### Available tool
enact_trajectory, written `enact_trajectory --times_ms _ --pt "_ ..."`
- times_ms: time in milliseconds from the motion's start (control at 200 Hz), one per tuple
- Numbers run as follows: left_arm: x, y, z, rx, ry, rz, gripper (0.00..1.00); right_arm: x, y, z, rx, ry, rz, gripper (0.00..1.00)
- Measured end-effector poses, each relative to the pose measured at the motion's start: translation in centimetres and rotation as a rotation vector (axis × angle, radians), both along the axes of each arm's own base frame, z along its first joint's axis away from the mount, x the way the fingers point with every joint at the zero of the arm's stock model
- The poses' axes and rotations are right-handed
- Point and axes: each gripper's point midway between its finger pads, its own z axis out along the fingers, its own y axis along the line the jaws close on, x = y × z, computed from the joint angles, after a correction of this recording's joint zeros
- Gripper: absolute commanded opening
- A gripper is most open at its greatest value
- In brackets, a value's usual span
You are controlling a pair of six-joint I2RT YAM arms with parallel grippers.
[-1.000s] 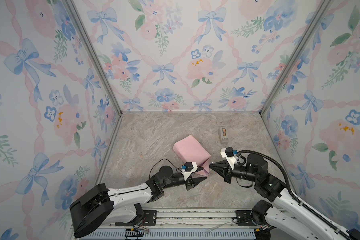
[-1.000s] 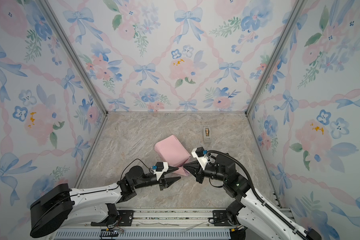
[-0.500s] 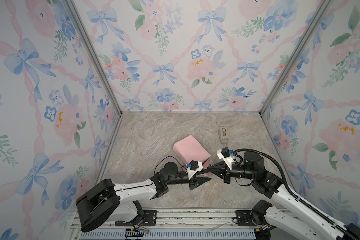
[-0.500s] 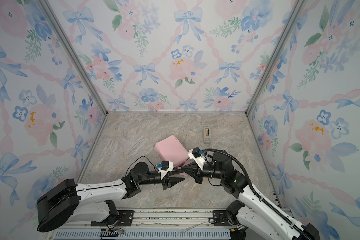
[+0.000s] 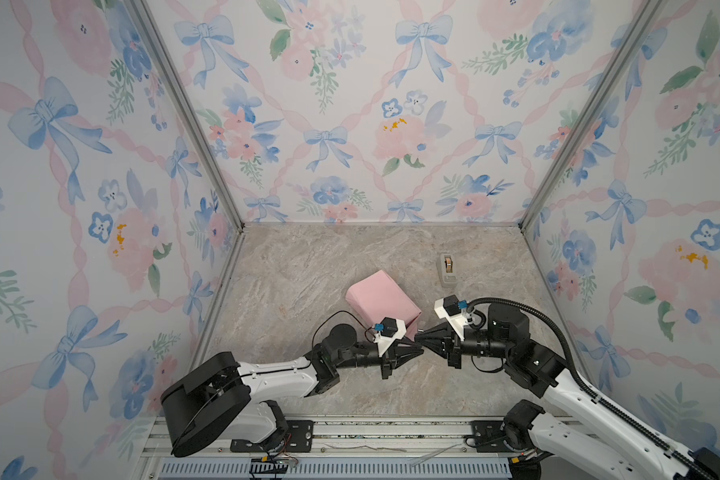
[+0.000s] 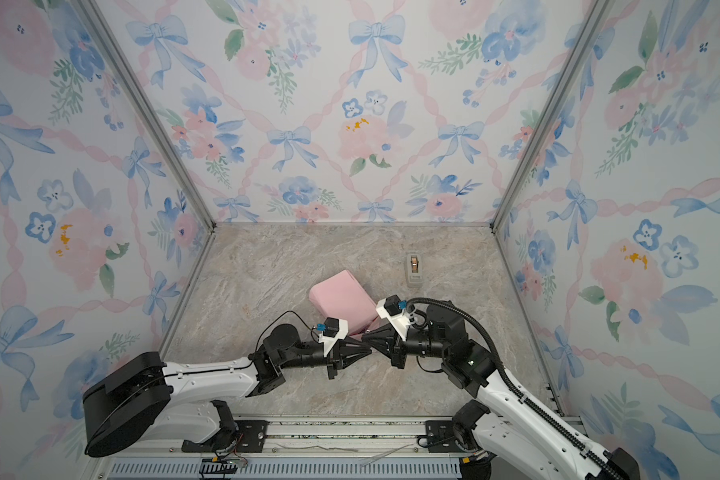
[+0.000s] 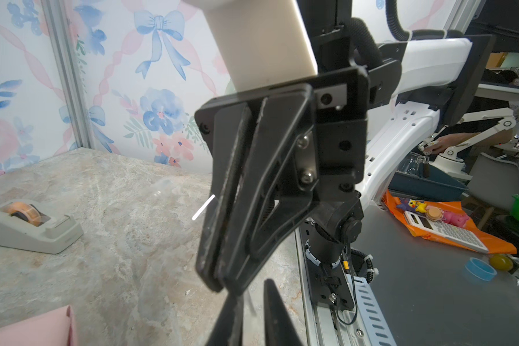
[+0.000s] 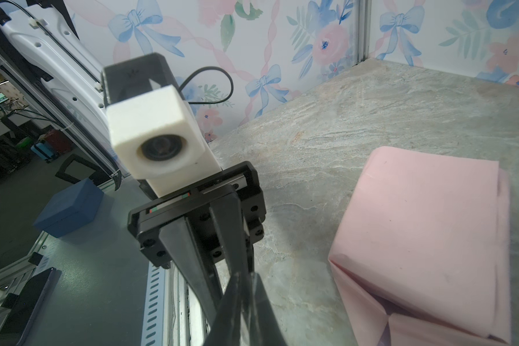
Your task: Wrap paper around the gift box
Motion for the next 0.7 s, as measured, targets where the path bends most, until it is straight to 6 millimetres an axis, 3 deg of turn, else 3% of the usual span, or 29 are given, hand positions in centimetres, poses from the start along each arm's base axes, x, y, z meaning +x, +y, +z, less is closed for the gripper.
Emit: enact_trajectory --times_ms 225,545,700 --pt "-0.5 0.0 0.5 -0.018 -0.006 -0.029 0.0 0.4 -0.6 0.9 0.017 -0.029 -0.046 0.4" --pt "-1.0 0.6 1.3 -0.04 -0.024 -0.037 0.0 2.0 -2.6 1.8 0.055 -0.043 -0.175 0.52" --pt "-0.3 1.1 1.2 -0.042 -0.033 -0.001 0.0 2.4 -4.2 2.2 0.106 -0.025 -0.25 0.6"
